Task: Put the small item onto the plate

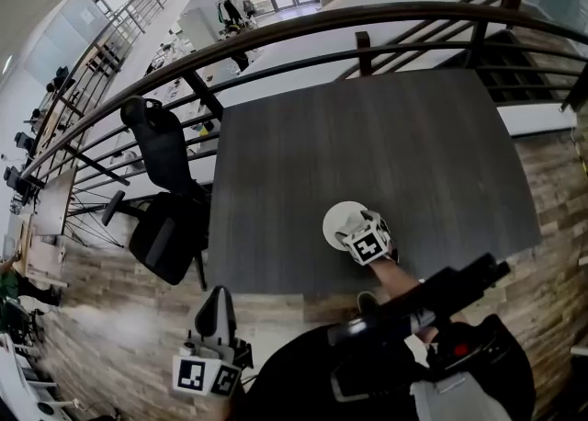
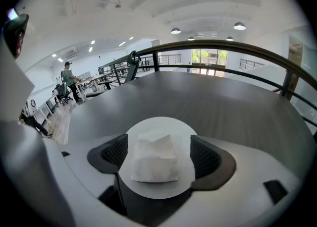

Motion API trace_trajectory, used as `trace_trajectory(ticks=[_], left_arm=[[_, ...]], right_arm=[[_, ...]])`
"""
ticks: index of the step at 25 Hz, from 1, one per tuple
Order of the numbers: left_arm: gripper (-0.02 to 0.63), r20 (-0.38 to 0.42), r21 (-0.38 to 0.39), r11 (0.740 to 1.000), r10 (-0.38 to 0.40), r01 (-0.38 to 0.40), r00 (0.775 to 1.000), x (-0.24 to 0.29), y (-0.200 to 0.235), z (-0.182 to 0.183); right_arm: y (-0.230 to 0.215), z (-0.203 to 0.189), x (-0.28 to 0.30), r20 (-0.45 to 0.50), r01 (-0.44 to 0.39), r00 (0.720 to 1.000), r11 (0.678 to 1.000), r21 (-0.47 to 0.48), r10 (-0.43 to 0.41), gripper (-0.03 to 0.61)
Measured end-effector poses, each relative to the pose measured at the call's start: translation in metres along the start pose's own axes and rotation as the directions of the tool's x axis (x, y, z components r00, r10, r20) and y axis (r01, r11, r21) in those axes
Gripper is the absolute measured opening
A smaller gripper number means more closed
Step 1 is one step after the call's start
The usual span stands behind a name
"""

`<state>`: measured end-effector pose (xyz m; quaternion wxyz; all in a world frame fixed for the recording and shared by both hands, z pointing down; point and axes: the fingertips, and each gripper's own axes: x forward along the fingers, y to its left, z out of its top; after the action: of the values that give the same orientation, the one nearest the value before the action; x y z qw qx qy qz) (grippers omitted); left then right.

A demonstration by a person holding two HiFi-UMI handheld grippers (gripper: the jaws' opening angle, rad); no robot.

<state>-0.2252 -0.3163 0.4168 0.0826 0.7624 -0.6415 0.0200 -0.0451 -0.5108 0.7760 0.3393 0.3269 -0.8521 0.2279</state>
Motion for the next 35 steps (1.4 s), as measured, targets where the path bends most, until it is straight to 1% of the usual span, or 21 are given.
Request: trace_trajectory(ticks=[3,7,11,17,19,24,26,30,33,35], left_arm=[[0.005,0.004,-0.001,1.000,-0.021,0.021,1.000,0.000,-0.001,0.000],[0.005,0.010,0.013,0.998,-0.058,0.058,0.998,0.001,-0.006,-0.001],[0.005,0.012,0.004,0.996,-0.093,0.093,0.996,0.002,-0.011,-0.002],[0.005,0.020,0.016,0.990,-0.141,0.141,0.990,-0.006,-0.023,-0.003],[0.005,0.025,0.015,0.988,-0.157,0.157,0.987,-0.010,-0.029,0.000],[0.005,0.018,0.006,0.979,-0.203,0.203,0.979,-0.013,-0.034,-0.006],[0.005,0.030,0.011,0.976,-0.216,0.215,0.976,-0.013,-0.034,-0.005],[0.005,0.073,0.017,0.981,-0.192,0.191,0.979,-0.015,-0.031,0.002],[0.005,0.092,0.018,0.978,-0.207,0.206,0.974,-0.015,-0.031,0.004],[0.005,0.104,0.022,0.973,-0.230,0.229,0.968,-0.015,-0.037,0.005]], right_arm=[[-0.002,0.022,-0.017,0.079,0.025,0.997,1.000,0.014,-0.026,0.382],[0.003,0.051,-0.046,0.175,0.034,0.984,0.999,0.027,-0.038,0.380],[0.014,0.082,-0.076,0.294,0.015,0.955,0.998,0.055,-0.030,0.379],[0.047,0.118,-0.137,0.442,-0.024,0.897,1.000,0.014,0.016,0.279],[0.056,0.121,-0.158,0.463,-0.036,0.886,0.999,0.013,0.026,0.265],[0.081,0.126,-0.191,0.495,-0.058,0.867,0.998,-0.012,0.056,0.176],[0.089,0.128,-0.206,0.515,-0.050,0.856,0.999,-0.016,0.051,0.142],[0.100,0.128,-0.239,0.558,-0.029,0.829,1.000,-0.013,0.031,0.098],[0.106,0.128,-0.259,0.588,-0.006,0.808,1.000,-0.007,0.010,0.064],[0.110,0.131,-0.273,0.607,0.009,0.795,1.000,-0.010,-0.001,0.055]])
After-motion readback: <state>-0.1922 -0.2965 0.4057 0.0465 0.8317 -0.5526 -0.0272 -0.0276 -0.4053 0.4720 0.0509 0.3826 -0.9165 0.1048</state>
